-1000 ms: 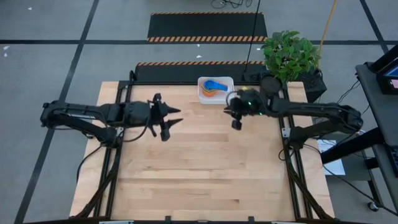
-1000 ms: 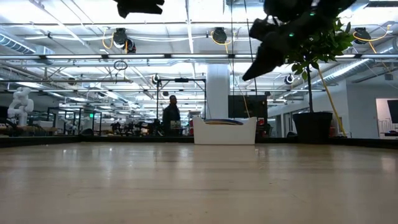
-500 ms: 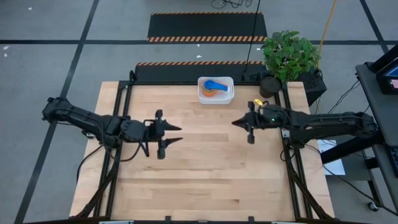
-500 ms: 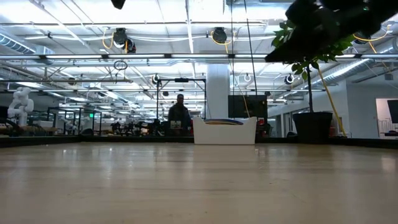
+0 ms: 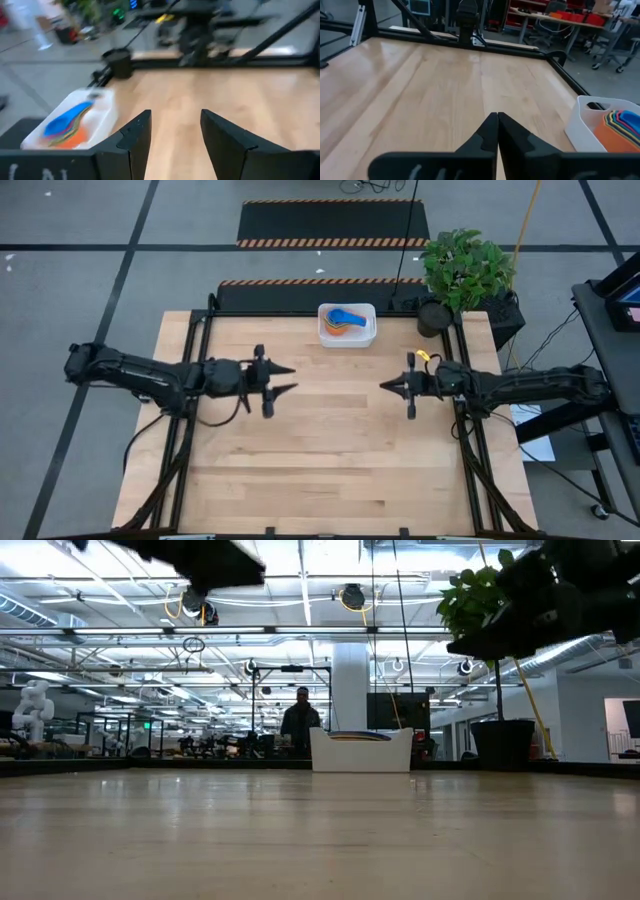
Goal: Nest measuring cups in basket
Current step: Return to Home Position
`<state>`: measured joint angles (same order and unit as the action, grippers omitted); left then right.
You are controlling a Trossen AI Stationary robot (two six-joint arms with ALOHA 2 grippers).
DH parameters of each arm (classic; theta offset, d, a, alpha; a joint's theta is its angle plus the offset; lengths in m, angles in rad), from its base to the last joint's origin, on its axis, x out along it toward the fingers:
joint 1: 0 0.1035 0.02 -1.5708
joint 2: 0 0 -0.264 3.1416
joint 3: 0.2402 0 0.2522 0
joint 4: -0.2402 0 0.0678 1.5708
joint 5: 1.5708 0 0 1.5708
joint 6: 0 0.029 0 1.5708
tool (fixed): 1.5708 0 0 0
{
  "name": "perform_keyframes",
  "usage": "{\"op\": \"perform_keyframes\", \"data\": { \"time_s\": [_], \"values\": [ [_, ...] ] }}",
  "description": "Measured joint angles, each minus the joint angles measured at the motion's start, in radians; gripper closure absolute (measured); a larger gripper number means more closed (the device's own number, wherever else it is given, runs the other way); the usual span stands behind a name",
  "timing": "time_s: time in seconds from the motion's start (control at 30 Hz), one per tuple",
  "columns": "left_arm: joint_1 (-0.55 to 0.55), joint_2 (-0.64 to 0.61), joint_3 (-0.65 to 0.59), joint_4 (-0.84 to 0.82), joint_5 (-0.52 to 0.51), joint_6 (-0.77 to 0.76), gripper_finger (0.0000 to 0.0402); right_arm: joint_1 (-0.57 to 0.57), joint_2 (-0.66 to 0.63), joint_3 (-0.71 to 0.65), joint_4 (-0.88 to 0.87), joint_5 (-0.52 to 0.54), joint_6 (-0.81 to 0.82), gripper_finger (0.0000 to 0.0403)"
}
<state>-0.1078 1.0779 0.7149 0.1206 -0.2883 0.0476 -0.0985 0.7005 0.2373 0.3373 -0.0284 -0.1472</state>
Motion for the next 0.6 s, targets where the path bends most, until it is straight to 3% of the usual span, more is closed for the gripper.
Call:
{"op": "perform_keyframes", "data": {
  "time_s": [0.33,0.6],
  "values": [
    [0.117,-0.003,-0.131,0.072,0.028,0.014,0.0227,0.000,-0.007,-0.131,0.169,0.008,-0.042,0.0402],
    [0.137,-0.117,-0.253,0.254,0.031,0.083,0.0227,0.000,-0.027,-0.189,0.279,0.158,-0.031,0.0402]
  ]
}}
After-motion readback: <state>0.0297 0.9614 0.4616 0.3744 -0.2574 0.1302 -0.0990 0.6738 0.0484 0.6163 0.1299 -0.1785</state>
